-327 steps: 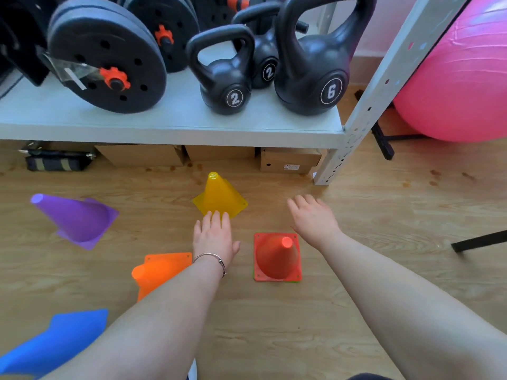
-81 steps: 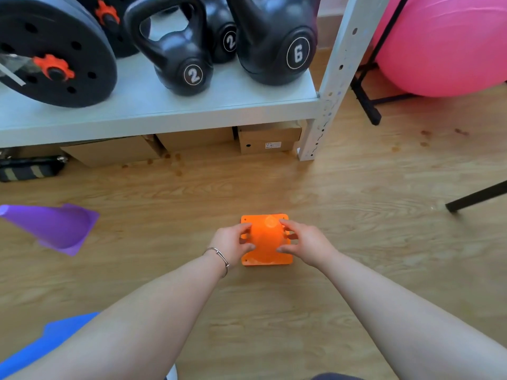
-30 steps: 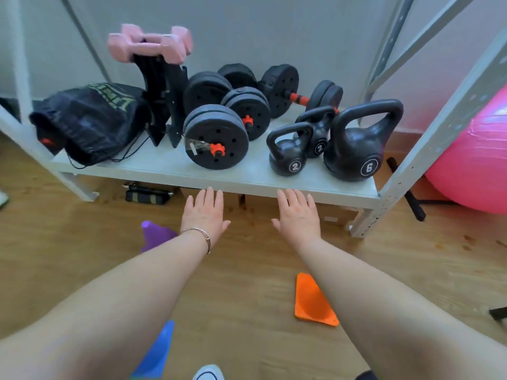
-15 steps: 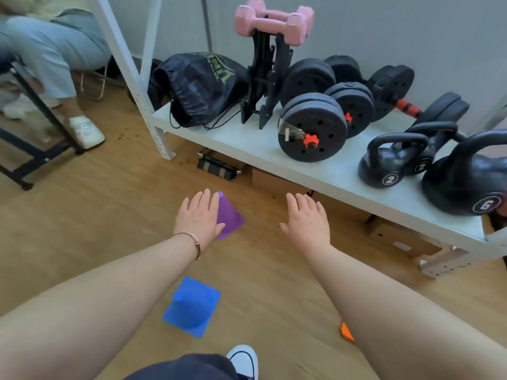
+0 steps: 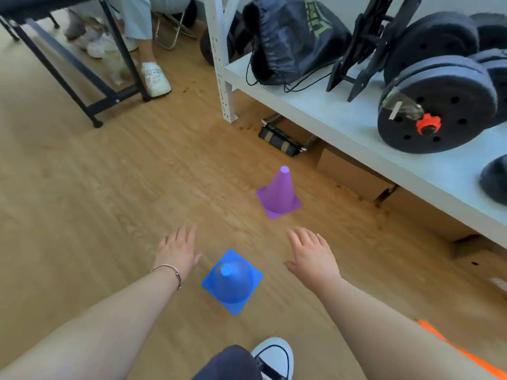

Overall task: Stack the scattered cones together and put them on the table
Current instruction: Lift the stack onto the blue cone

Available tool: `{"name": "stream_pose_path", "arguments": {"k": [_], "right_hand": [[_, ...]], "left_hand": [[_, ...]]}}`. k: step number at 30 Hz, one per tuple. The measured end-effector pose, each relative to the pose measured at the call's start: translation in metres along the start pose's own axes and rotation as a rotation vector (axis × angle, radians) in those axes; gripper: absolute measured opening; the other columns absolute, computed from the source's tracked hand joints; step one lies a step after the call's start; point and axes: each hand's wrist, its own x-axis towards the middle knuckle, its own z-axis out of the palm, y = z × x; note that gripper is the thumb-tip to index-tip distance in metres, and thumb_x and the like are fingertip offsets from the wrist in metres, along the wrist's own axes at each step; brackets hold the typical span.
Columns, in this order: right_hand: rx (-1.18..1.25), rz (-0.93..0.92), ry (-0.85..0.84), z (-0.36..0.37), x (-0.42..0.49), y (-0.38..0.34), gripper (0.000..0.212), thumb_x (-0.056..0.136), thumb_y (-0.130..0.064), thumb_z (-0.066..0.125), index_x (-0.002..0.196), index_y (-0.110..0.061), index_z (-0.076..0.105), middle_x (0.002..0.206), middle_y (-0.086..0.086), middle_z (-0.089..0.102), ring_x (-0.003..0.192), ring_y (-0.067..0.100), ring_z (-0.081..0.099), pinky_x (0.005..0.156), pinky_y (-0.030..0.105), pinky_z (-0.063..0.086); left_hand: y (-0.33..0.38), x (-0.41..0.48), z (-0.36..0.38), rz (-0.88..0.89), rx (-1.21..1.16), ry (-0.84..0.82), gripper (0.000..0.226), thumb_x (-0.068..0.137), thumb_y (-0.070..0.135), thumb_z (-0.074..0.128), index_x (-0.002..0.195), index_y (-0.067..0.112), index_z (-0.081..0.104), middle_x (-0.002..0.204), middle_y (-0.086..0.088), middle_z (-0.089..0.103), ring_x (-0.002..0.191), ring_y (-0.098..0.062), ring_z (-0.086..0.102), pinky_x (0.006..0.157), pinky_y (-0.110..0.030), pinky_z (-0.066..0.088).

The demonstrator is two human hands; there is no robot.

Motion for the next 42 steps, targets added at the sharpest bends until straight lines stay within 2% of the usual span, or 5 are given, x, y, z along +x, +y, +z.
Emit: {"name": "stream_pose_path", "arguments": {"k": [11, 18, 26, 38, 42], "right_hand": [[0.136, -0.022, -0.242, 0.063, 0.013, -0.069, 0.056, 0.083, -0.041, 0.063, 0.132, -0.021, 0.043, 0.136, 0.002, 0.048, 0.128, 0.027, 0.045, 0.101, 0.04, 0.037], [0.481, 0.122, -0.567, 0.088, 0.013, -0.087, 0.076, 0.091, -0.044, 0.06, 0.154, -0.027, 0.019, 0.146, 0.007, 0.044, 0.122, 0.03, 0.053, 0.092, 0.038, 0.048], [0.631, 0.182, -0.512, 0.088, 0.007, -0.059, 0.078, 0.09, -0.043, 0.063, 0.154, -0.038, 0.019, 0.138, 0.008, 0.055, 0.112, 0.03, 0.059, 0.08, 0.032, 0.045], [0.971, 0.28, -0.203, 0.031, -0.051, 0.026, 0.067, 0.079, -0.033, 0.079, 0.14, -0.033, 0.05, 0.133, -0.008, 0.06, 0.119, 0.007, 0.058, 0.104, 0.029, 0.045], [1.071, 0.345, -0.083, -0.008, -0.084, 0.07, 0.064, 0.078, -0.029, 0.081, 0.136, -0.033, 0.054, 0.13, -0.011, 0.062, 0.118, 0.004, 0.059, 0.101, 0.026, 0.046]], "left_hand": [[0.029, -0.032, 0.053, 0.025, -0.262, -0.376, 0.068, 0.09, 0.036, 0.052, 0.148, 0.025, 0.017, 0.148, 0.0, 0.037, 0.123, -0.028, 0.05, 0.094, -0.038, 0.046], [0.031, -0.024, 0.061, -0.022, -0.53, -0.472, 0.063, 0.084, 0.024, 0.057, 0.142, 0.028, 0.033, 0.131, -0.007, 0.059, 0.114, -0.031, 0.058, 0.091, -0.036, 0.048], [0.043, -0.015, 0.052, -0.016, -0.685, -0.402, 0.063, 0.078, 0.023, 0.073, 0.136, 0.023, 0.049, 0.127, 0.004, 0.063, 0.117, -0.013, 0.059, 0.1, -0.028, 0.044], [0.113, -0.018, -0.005, 0.266, -0.733, -0.279, 0.064, 0.072, 0.02, 0.08, 0.132, 0.023, 0.056, 0.119, 0.004, 0.068, 0.109, -0.004, 0.063, 0.092, -0.014, 0.043], [0.162, -0.016, -0.059, 0.461, -0.707, -0.213, 0.058, 0.071, 0.013, 0.081, 0.125, 0.012, 0.061, 0.112, -0.008, 0.066, 0.097, -0.016, 0.067, 0.095, -0.03, 0.051]]}}
